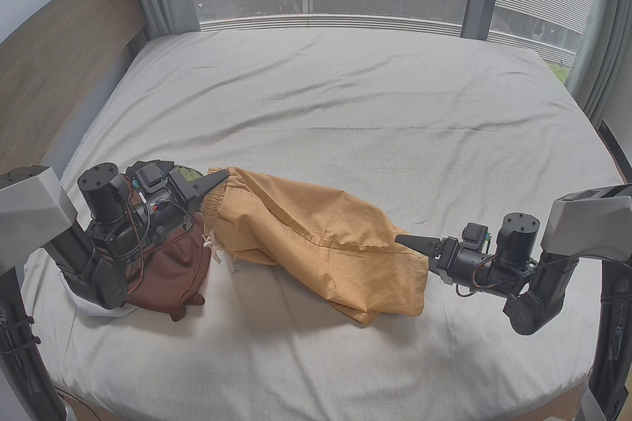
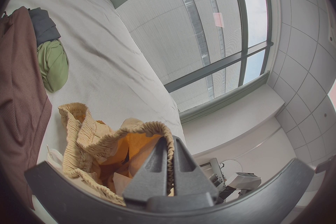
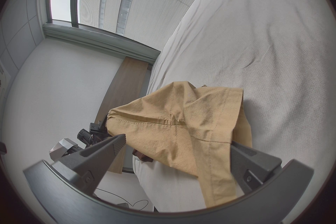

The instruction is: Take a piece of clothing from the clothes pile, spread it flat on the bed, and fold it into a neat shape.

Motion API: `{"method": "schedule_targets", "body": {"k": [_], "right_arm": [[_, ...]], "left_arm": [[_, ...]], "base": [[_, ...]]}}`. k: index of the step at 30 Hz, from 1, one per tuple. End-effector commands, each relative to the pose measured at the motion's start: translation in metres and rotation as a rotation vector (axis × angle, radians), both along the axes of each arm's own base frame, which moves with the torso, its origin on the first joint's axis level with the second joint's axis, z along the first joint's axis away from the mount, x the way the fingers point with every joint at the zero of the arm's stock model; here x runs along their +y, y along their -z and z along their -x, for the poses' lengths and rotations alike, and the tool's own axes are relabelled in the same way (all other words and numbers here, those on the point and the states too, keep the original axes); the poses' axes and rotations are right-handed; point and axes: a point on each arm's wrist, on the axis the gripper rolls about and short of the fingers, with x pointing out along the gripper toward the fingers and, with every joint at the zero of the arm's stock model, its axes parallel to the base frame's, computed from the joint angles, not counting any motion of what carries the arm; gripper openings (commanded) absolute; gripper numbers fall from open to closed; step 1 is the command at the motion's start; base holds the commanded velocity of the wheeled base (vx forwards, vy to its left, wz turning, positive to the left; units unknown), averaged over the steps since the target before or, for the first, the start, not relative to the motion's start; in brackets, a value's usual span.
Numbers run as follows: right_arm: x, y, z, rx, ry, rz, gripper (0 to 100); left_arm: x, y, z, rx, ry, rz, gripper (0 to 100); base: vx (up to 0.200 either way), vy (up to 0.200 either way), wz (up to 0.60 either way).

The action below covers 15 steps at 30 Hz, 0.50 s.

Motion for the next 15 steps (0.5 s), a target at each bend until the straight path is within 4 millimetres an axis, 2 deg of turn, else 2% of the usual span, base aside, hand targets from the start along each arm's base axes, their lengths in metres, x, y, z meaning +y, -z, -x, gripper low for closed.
{"method": "schedule_targets", "body": {"k": [1, 11, 15], "right_arm": [[0.0053, 0.0177, -0.0078, 0.024, -0.005, 0.007, 100], [0.0135, 0.0212, -0.0086, 0.023, -0.023, 0.007, 100], [0.0134, 0.0182, -0.0157, -0.004, 0.012, 0.003, 100]], "left_arm": [[0.0003, 0.0002, 0.0001, 0.001, 0.0, 0.0, 0], [-0.0003, -0.0001, 0.0001, -0.007, 0.002, 0.001, 0], [-0.0003, -0.0001, 0.0001, -0.007, 0.002, 0.001, 0]], "base": [[0.0, 0.0, 0.0], [0.0, 0.0, 0.0], [0.0, 0.0, 0.0]]}}
